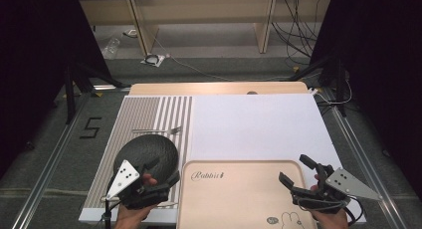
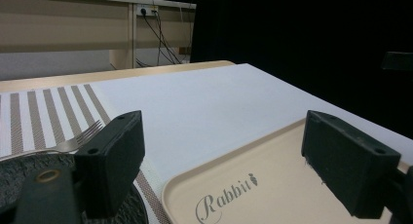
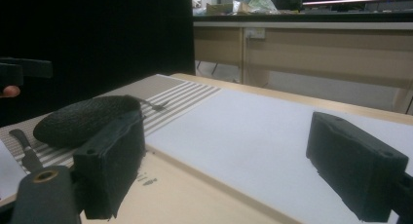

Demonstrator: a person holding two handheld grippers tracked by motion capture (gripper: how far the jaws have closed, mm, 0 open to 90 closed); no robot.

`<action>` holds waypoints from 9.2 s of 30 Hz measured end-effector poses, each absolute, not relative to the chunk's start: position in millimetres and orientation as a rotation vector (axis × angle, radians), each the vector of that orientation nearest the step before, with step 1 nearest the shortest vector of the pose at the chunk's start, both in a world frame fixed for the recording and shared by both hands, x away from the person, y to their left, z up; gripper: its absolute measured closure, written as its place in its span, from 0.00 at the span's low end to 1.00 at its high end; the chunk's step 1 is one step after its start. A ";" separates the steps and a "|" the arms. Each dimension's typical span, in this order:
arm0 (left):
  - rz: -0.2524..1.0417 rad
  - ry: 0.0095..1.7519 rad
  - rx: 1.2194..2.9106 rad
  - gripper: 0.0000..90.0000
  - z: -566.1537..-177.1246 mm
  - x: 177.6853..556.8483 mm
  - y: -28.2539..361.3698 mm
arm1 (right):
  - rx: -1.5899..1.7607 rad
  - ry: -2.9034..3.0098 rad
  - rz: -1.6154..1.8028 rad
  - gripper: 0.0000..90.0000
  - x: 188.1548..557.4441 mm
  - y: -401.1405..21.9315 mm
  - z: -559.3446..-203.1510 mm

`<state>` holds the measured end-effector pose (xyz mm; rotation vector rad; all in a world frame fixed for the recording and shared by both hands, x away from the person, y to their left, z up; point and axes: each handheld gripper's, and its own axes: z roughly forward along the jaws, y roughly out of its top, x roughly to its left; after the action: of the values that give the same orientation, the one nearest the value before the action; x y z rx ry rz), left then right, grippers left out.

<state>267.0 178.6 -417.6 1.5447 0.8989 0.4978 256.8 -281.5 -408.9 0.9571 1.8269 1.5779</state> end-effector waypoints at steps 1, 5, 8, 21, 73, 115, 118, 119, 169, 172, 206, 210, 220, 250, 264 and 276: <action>0.500 0.900 1.546 0.17 -417.6 267.0 178.5 | 0.956 1.827 1.579 0.17 256.8 -281.5 -408.9; 0.499 0.900 1.550 0.17 -416.9 266.8 178.6 | 0.953 1.822 1.584 0.17 256.9 -281.7 -408.6; 0.503 0.895 1.554 0.17 -416.0 265.8 178.7 | 0.952 1.819 1.586 0.17 256.0 -281.5 -408.5; 0.504 0.901 1.584 0.17 -412.3 265.4 179.9 | 0.951 1.817 1.588 0.17 255.7 -281.3 -408.1; 0.427 0.961 2.030 0.20 -403.2 268.9 233.3 | 0.947 1.818 1.591 0.17 256.5 -279.7 -408.4; 0.323 1.101 2.387 0.22 -442.7 270.0 277.2 | 0.941 1.824 1.588 0.17 256.6 -278.6 -408.3; 0.306 1.110 2.407 0.22 -446.2 272.2 277.9 | 0.943 1.821 1.591 0.17 257.1 -278.8 -408.6; 0.304 1.112 2.416 0.22 -446.5 272.7 278.2 | 0.944 1.821 1.591 0.17 257.1 -279.0 -408.7; 0.166 1.069 2.657 0.48 -466.6 304.3 275.9 | 0.939 1.832 1.587 0.18 258.4 -278.7 -409.3; 0.153 1.067 2.687 0.52 -465.3 305.3 273.3 | 0.940 1.830 1.590 0.18 258.5 -278.9 -409.4; 0.144 0.896 2.807 0.87 -462.1 301.9 257.9 | 0.948 1.846 1.576 0.18 258.8 -277.1 -410.2; 0.157 0.872 2.827 0.87 -461.8 301.9 256.1 | 0.950 1.841 1.581 0.18 259.2 -277.6 -410.4; 0.152 0.844 2.835 0.88 -461.4 295.8 255.3 | 0.955 1.845 1.580 0.18 259.1 -278.0 -410.3; 0.069 0.876 2.768 0.88 -443.9 283.0 252.5 | 0.948 1.850 1.576 0.18 260.0 -277.1 -410.9; 0.081 0.935 2.615 0.88 -428.3 278.2 239.0 | 0.947 1.852 1.576 0.18 259.6 -276.7 -410.7; 0.090 0.895 2.512 0.88 -416.3 283.6 208.8 | 0.946 1.846 1.577 0.18 259.6 -277.3 -410.3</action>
<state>283.6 208.8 -416.3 2.5123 0.8945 0.0895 259.6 -277.3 -410.3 0.9461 1.8464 1.5768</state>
